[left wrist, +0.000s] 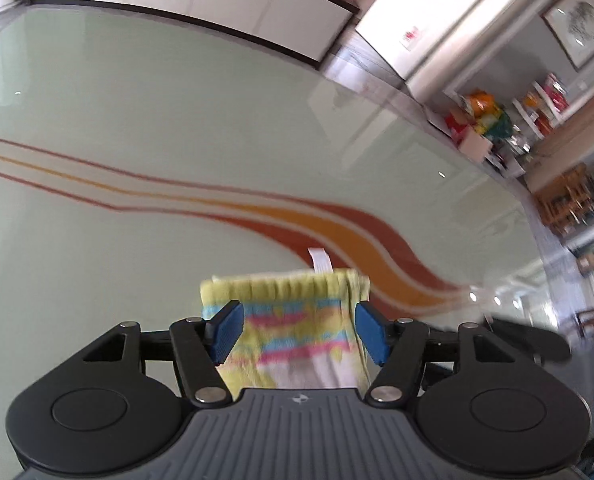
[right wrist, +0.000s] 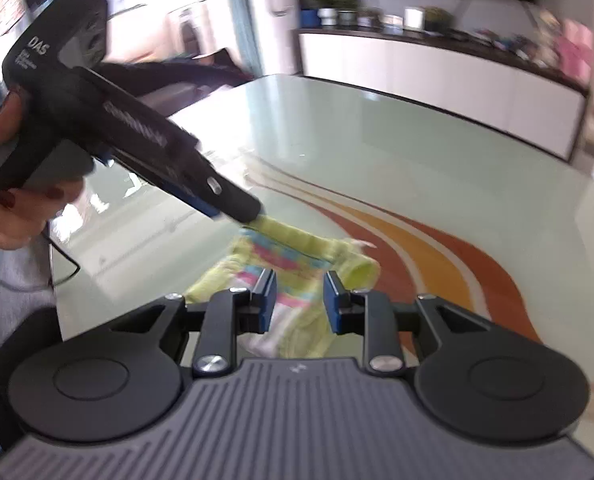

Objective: Fold towel

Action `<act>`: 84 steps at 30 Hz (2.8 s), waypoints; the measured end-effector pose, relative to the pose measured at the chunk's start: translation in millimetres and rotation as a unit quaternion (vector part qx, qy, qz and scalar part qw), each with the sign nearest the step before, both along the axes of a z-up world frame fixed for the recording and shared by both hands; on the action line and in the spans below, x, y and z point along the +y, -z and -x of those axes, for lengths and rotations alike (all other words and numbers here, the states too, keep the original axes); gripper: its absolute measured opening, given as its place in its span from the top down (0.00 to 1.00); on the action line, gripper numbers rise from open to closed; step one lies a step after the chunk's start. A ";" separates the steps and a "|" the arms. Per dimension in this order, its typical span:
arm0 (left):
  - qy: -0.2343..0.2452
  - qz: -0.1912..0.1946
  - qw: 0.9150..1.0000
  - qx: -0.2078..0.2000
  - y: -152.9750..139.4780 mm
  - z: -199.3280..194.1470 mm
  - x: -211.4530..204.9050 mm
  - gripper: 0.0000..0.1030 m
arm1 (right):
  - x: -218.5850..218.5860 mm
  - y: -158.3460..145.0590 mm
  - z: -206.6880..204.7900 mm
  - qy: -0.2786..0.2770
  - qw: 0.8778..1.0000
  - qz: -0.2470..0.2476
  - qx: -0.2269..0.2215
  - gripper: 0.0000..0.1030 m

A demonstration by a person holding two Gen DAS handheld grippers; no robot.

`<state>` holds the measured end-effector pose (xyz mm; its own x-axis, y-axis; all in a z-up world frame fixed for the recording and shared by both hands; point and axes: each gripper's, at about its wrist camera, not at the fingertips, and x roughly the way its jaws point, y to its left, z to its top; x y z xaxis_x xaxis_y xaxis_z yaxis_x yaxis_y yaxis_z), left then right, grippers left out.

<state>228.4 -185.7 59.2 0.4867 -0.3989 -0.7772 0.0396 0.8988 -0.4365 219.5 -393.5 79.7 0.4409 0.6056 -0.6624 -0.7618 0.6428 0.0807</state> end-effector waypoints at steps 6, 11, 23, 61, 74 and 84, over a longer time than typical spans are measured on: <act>0.085 -0.081 0.992 -0.043 11.8 20.0 -21.0 0.38 | 20.7 23.0 -36.3 -0.014 0.999 0.032 0.020 0.75; 0.106 -0.115 0.986 -0.051 19.4 24.8 -22.6 0.38 | 27.3 43.5 -50.4 -0.014 0.997 0.049 0.053 0.75; 0.094 -0.114 0.989 -0.020 39.2 23.2 -21.2 0.42 | 17.1 40.0 -32.0 -0.004 0.999 0.035 0.036 0.72; -0.080 -0.128 0.987 -0.064 21.3 122.5 -11.8 0.12 | -12.7 4.7 94.8 0.116 0.993 -0.008 -0.024 0.20; -0.104 -0.146 0.981 -0.073 9.8 169.3 -19.5 0.05 | -20.5 -1.0 140.2 0.172 0.985 0.000 -0.032 0.00; -0.115 -0.153 0.978 -0.084 2.5 194.6 -16.9 0.03 | -22.2 -3.1 166.3 0.212 0.976 -0.005 -0.048 0.00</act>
